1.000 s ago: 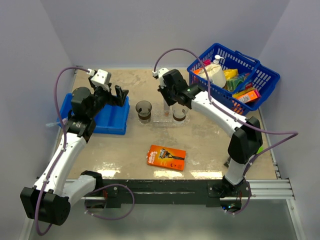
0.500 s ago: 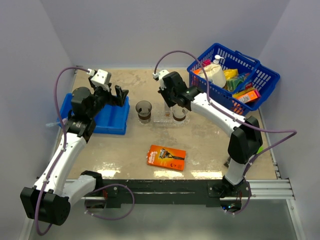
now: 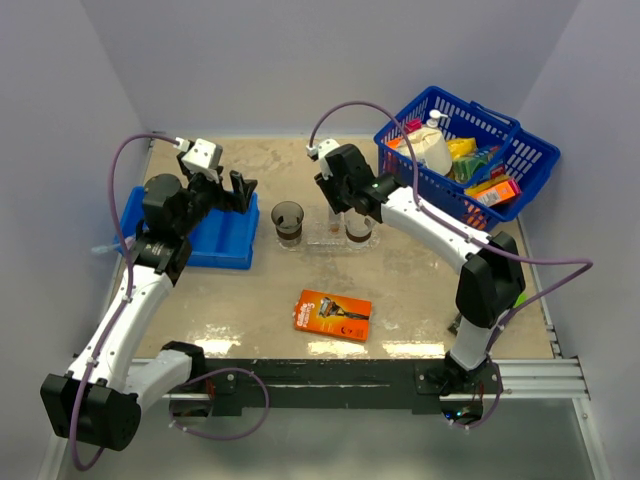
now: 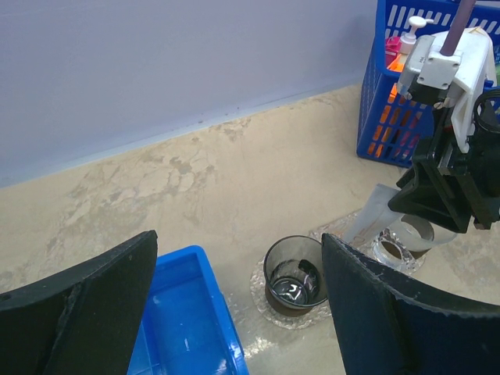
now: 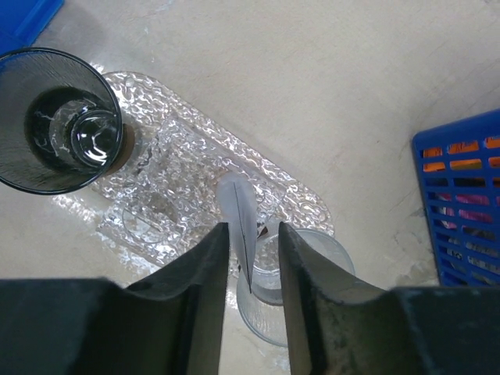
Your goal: Prepare toiletry sets of a toothbrush and toothpaste on the tray
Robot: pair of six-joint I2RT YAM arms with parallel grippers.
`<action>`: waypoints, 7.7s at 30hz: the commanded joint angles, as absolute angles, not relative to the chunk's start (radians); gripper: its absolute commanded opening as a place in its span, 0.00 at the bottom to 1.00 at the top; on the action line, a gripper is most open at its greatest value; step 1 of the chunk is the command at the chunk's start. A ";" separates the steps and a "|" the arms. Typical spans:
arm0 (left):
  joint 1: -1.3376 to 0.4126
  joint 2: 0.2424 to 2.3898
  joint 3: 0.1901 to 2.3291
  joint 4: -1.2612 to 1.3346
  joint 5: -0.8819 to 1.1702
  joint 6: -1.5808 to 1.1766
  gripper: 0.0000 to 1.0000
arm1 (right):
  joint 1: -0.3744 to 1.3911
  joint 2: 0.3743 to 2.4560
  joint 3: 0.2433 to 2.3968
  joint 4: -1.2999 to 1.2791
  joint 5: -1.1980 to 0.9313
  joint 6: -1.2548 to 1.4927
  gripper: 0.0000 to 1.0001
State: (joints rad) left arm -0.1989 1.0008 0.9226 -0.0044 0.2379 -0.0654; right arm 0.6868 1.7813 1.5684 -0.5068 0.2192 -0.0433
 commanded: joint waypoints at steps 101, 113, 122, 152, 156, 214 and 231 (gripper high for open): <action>0.215 1.758 1.175 -0.380 -0.087 0.067 0.50 | 0.520 1.025 1.183 -0.287 -0.057 0.021 0.49; 0.199 1.825 1.193 -0.410 -0.107 0.067 0.61 | 0.522 1.012 1.180 -0.282 -0.046 0.018 0.49; 0.196 1.859 1.201 -0.423 -0.106 0.068 0.41 | 0.522 1.002 1.173 -0.276 -0.040 0.018 0.49; 0.187 1.531 1.103 -0.287 -0.026 0.060 0.02 | 0.520 1.015 1.186 -0.285 -0.026 0.023 0.50; 0.186 1.471 1.077 -0.258 -0.031 0.060 0.02 | 0.520 1.015 1.196 -0.290 -0.023 0.025 0.50; -0.538 0.962 0.856 -0.020 0.100 0.106 0.02 | 0.745 1.557 1.539 -0.156 -0.195 0.456 0.48; -0.560 0.962 0.848 -0.017 0.058 0.114 0.02 | 0.746 1.565 1.497 -0.149 -0.201 0.466 0.37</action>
State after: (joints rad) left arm -0.5526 0.9806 0.8524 -0.0914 0.0772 0.0952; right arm 0.7395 1.5681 1.5082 -0.1936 -0.1795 0.4534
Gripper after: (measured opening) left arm 0.179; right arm 0.370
